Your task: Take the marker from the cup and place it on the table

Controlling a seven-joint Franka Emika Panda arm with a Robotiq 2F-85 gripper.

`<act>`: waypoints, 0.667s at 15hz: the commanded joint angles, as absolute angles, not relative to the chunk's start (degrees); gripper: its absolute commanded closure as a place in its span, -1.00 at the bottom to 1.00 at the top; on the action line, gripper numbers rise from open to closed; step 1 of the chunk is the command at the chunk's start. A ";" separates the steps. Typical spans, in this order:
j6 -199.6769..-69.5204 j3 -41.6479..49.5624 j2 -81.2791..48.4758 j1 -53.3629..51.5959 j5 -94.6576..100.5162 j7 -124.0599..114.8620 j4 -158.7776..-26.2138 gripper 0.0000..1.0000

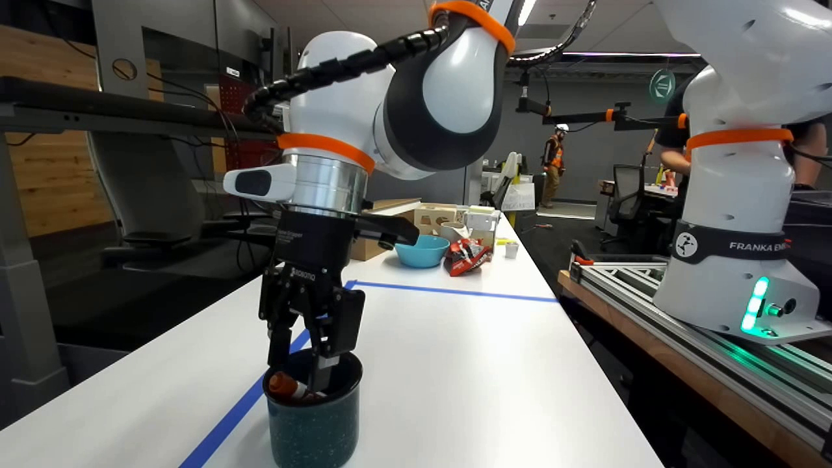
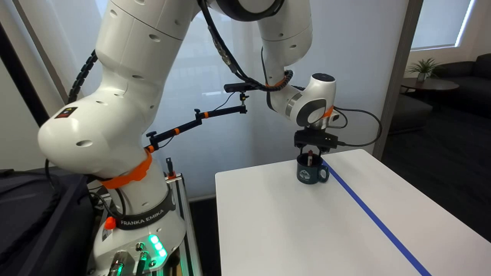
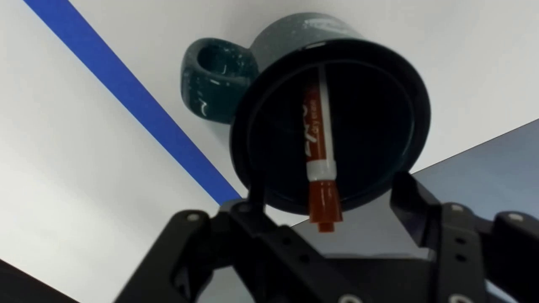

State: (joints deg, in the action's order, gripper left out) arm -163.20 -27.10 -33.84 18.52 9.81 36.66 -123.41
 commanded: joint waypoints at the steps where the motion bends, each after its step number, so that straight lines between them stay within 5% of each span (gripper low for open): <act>1: -160.85 -25.49 -32.05 16.11 7.34 38.26 -123.21 0.12; 3: -160.80 -25.17 -32.21 15.67 7.19 38.38 -123.04 0.43; 5: -160.91 -24.82 -32.21 15.40 7.11 38.29 -123.17 0.27; 10: -160.94 -23.83 -33.10 15.14 7.14 38.64 -123.13 0.25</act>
State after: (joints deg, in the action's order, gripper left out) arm -162.19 -25.02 -33.86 16.48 9.47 36.79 -122.97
